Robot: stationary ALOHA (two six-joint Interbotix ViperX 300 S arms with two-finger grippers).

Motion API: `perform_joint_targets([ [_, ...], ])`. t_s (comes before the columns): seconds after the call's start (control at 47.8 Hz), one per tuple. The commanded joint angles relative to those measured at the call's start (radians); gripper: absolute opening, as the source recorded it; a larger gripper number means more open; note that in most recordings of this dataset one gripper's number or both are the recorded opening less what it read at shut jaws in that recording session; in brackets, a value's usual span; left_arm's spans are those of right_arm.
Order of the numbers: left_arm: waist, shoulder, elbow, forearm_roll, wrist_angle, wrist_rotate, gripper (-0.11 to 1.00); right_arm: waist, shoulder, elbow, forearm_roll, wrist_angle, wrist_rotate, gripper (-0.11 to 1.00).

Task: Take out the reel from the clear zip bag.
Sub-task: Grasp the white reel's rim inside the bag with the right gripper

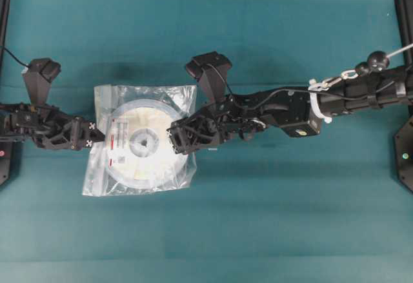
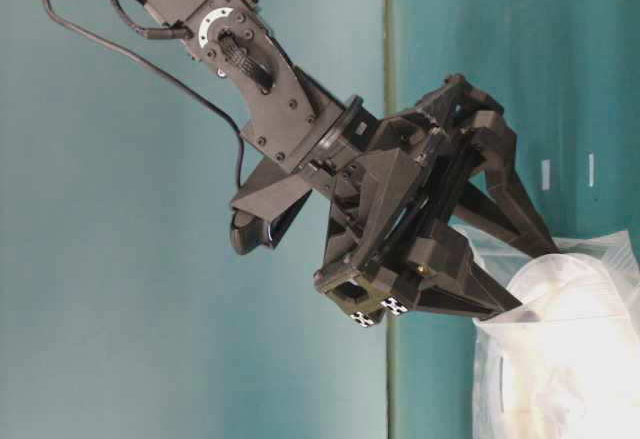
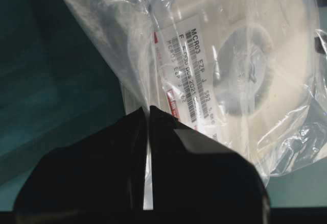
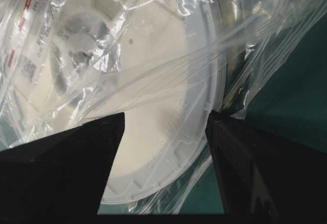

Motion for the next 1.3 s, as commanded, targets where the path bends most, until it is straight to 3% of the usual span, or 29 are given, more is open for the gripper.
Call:
perform_joint_targets([
  [0.0, 0.003, -0.003, -0.009, 0.003, -0.006, 0.002, 0.01, 0.011, -0.003, -0.02, -0.002, -0.018, 0.003, 0.77],
  [0.418, 0.003, -0.003, -0.011, 0.003, -0.008, 0.003, 0.01, 0.014, 0.006, -0.031, -0.002, -0.023, 0.0, 0.76],
  [0.858, 0.003, -0.003, -0.009, 0.003, -0.008, 0.002, 0.01, 0.018, 0.008, -0.032, -0.003, -0.005, 0.002, 0.62],
  [1.067, 0.003, -0.003, -0.009, 0.005, -0.006, 0.002, 0.01, 0.017, 0.005, -0.026, -0.002, 0.023, 0.003, 0.39],
  [1.276, 0.002, -0.003, -0.011, 0.003, -0.006, 0.002, 0.01, 0.011, -0.006, -0.011, -0.002, 0.017, 0.002, 0.32],
])
